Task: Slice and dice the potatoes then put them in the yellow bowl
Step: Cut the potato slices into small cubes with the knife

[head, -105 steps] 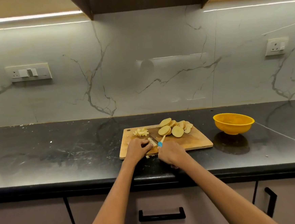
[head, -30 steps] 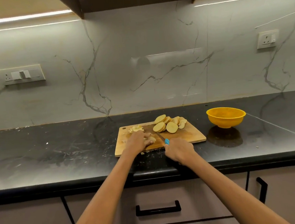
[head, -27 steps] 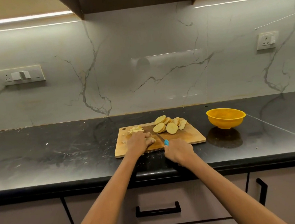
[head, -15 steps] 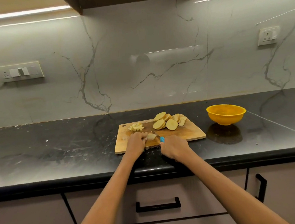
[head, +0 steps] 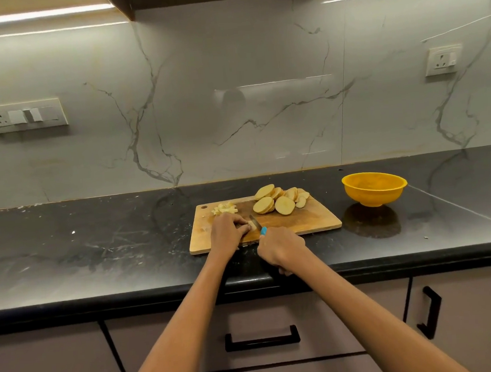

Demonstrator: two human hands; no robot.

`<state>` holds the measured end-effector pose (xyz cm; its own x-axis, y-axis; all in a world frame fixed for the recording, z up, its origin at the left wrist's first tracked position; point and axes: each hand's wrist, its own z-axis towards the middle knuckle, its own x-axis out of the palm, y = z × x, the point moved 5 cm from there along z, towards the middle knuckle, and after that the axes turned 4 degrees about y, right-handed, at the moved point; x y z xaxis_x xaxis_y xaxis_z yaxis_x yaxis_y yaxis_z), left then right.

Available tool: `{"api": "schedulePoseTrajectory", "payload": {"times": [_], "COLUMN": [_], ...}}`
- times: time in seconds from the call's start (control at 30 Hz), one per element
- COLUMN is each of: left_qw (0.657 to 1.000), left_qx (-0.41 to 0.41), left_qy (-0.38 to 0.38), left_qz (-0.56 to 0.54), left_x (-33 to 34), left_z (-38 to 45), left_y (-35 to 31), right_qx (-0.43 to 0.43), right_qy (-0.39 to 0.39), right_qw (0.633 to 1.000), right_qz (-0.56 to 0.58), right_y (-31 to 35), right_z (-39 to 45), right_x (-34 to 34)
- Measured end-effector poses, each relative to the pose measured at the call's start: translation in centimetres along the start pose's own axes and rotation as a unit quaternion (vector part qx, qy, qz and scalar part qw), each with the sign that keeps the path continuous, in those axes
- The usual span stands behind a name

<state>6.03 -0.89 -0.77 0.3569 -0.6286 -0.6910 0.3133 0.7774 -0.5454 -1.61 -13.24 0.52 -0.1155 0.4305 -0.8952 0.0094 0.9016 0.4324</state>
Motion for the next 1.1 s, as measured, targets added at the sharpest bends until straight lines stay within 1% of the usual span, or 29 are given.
{"api": "schedulePoseTrajectory", "payload": {"times": [0.07,0.13,0.23,0.4,0.47,0.53,0.67,0.77,0.83,1.1], "left_qw": [1.000,1.000,0.999,0.999,0.999,0.998,0.997,0.995,0.997,0.998], "left_qx": [-0.002,-0.004,-0.016,-0.025,-0.027,-0.029,-0.040,-0.054,-0.046,-0.034], "left_qy": [-0.005,-0.013,-0.023,-0.038,-0.040,-0.045,-0.057,-0.053,-0.041,-0.038], "left_qz": [-0.012,-0.021,-0.025,-0.023,-0.019,-0.024,-0.043,-0.060,-0.055,-0.038], "left_x": [0.0,0.0,0.0,0.1,0.2,0.2,-0.2,-0.1,0.0,0.1], "left_z": [-0.1,-0.2,-0.6,-0.9,-1.0,-1.2,-1.2,-1.1,-1.0,-0.9], "left_y": [0.1,-0.1,-0.2,-0.4,-0.4,-0.4,-0.1,0.2,0.2,0.2], "right_qx": [0.012,0.006,-0.020,-0.034,-0.035,-0.032,-0.010,-0.007,-0.010,-0.010], "right_qy": [0.026,0.031,0.016,0.000,-0.021,-0.047,-0.090,-0.073,-0.057,-0.003], "right_qw": [1.000,0.999,0.998,0.989,0.985,0.987,0.996,0.997,0.998,1.000], "right_qz": [0.006,-0.009,-0.058,-0.145,-0.165,-0.148,-0.025,0.002,0.005,-0.018], "right_y": [0.5,1.2,1.9,0.7,0.1,-0.6,-1.1,-0.3,0.4,1.5], "right_z": [0.0,0.2,0.1,-2.1,-3.1,-3.5,-2.7,-1.5,-0.8,-0.2], "right_x": [-0.1,-0.2,0.0,1.2,1.4,1.2,0.1,0.0,0.3,0.6]}}
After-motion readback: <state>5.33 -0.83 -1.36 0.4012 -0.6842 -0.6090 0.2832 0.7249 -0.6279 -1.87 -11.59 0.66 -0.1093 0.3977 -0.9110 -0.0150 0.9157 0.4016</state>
